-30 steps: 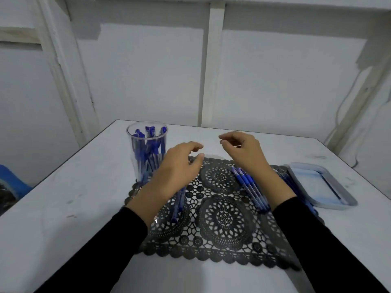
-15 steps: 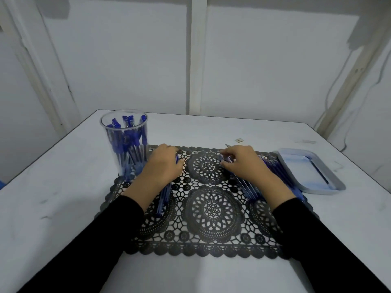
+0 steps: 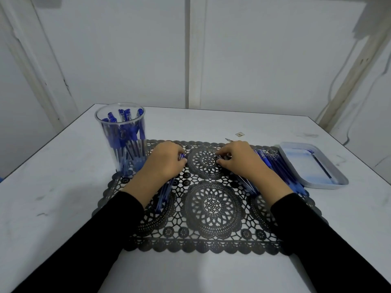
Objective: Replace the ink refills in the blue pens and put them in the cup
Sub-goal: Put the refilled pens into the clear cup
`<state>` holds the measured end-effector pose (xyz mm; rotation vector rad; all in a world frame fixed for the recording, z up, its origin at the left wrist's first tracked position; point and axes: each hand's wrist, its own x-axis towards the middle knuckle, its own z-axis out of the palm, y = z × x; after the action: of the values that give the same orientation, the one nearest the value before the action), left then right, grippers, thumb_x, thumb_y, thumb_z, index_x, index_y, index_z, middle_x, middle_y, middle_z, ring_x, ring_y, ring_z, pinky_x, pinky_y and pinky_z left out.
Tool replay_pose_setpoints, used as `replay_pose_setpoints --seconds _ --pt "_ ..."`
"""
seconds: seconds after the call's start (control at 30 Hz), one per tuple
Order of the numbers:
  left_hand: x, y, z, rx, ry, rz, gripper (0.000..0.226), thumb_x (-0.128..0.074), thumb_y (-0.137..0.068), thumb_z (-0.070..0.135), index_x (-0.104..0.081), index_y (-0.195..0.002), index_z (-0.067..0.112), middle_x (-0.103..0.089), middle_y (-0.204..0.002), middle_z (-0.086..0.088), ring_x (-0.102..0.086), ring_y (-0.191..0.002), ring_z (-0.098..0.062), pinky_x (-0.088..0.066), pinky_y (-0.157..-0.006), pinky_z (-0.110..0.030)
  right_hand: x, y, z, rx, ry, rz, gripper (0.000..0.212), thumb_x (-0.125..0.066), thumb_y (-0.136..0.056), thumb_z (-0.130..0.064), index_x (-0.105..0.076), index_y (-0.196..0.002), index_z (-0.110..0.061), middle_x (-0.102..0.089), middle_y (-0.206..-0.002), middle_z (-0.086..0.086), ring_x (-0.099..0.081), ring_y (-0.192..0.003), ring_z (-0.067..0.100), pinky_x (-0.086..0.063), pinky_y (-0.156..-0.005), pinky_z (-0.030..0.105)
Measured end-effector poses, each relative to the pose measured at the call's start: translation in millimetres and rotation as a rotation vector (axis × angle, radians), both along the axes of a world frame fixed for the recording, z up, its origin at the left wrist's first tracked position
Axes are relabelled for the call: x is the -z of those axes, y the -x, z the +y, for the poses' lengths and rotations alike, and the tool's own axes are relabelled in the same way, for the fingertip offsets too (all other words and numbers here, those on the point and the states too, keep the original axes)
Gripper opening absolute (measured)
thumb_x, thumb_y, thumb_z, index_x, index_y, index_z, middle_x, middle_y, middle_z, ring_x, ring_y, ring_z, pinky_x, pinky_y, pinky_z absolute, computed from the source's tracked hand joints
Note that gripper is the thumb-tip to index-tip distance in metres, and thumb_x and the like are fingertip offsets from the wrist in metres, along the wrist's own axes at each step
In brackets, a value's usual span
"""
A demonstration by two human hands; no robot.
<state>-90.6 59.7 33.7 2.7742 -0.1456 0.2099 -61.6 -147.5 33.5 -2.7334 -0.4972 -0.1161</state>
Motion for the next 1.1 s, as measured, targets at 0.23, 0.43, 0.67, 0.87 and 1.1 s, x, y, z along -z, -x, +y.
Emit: replay_pose_setpoints --seconds 0.23,0.43,0.67,0.87,1.1 --pt "-4 1 -11 0.028 0.012 0.050 0.034 -0.063 -0.096 0.029 -0.067 -0.127 0.016 -0.072 -0.109 -0.004 -0.065 -0.101 -0.020 -0.050 -0.094 -0.032 -1 4 4 -0.020 0.008 -0.007 0.029 -0.068 -0.090 -0.026 -0.071 -0.119 -0.021 -0.071 -0.111 0.001 -0.053 -0.083 0.007 -0.041 -0.078 0.019" --pt "-5 -1 -16 0.057 0.065 0.031 0.032 -0.055 -0.097 0.018 -0.068 -0.127 0.019 -0.073 -0.109 -0.002 -0.057 -0.075 -0.011 -0.045 -0.076 -0.022 -2 6 9 0.024 -0.011 -0.007 0.026 -0.066 -0.089 -0.018 -0.072 -0.115 -0.018 -0.073 -0.103 0.004 -0.065 -0.094 0.017 -0.052 -0.087 0.028" --pt "-5 1 -22 0.070 0.492 -0.127 0.030 -0.061 -0.096 0.024 -0.068 -0.125 0.025 -0.070 -0.096 0.011 -0.057 -0.064 0.009 -0.052 -0.076 -0.016 -16 13 -1 0.089 -0.331 -0.085 0.019 -0.069 -0.087 -0.020 -0.074 -0.105 -0.017 -0.073 -0.084 -0.002 -0.067 -0.077 0.008 -0.053 -0.081 0.020" --pt "-50 17 -27 0.068 0.774 -0.392 0.030 -0.065 -0.095 0.025 -0.066 -0.125 0.030 -0.065 -0.100 0.016 -0.061 -0.077 0.006 -0.051 -0.071 -0.009 -54 21 7 0.053 -0.722 -0.193 0.025 -0.066 -0.088 -0.016 -0.070 -0.110 -0.027 -0.071 -0.081 -0.011 -0.065 -0.066 0.000 -0.047 -0.057 0.009" --pt "-121 46 0 0.114 0.853 -0.814 0.031 -0.064 -0.096 0.020 -0.061 -0.126 0.029 -0.062 -0.107 0.010 -0.062 -0.089 0.005 -0.050 -0.075 -0.008 -108 24 55 -0.070 -1.004 -0.457 0.023 -0.065 -0.089 -0.013 -0.068 -0.109 -0.022 -0.069 -0.089 -0.006 -0.066 -0.074 0.012 -0.052 -0.065 0.018"
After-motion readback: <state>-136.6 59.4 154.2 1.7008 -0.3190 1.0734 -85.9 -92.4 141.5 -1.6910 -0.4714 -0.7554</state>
